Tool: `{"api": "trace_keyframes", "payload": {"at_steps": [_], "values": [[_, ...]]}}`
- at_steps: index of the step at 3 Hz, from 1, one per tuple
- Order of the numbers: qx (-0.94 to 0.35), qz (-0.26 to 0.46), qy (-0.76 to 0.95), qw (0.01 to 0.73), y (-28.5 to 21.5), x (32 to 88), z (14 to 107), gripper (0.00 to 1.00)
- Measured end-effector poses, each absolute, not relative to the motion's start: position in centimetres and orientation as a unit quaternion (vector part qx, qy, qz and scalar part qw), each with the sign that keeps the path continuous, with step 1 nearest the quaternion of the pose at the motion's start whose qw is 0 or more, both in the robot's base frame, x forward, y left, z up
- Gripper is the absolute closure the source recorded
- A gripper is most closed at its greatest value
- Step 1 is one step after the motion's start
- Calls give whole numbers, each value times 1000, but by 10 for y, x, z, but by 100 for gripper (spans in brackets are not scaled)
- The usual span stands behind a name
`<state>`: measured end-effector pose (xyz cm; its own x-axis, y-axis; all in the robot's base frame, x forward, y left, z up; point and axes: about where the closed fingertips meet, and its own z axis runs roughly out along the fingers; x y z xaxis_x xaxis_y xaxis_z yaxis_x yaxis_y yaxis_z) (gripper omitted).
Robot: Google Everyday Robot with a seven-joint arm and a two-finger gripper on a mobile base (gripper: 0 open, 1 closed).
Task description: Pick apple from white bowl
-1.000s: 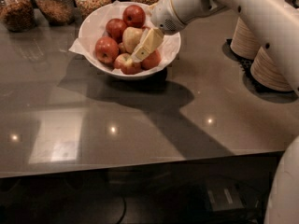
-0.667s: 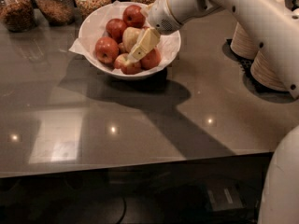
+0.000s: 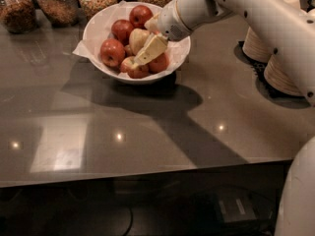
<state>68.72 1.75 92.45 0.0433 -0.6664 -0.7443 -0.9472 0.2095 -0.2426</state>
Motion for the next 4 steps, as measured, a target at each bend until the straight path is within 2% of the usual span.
{"api": "trace_keyframes", "payload": {"at_steps": [1, 2, 4], "values": [[-600, 173, 678, 387, 12, 686, 913, 27], [-600, 173, 679, 386, 12, 686, 912, 36], [-592, 167, 688, 386, 7, 693, 921, 79]]}}
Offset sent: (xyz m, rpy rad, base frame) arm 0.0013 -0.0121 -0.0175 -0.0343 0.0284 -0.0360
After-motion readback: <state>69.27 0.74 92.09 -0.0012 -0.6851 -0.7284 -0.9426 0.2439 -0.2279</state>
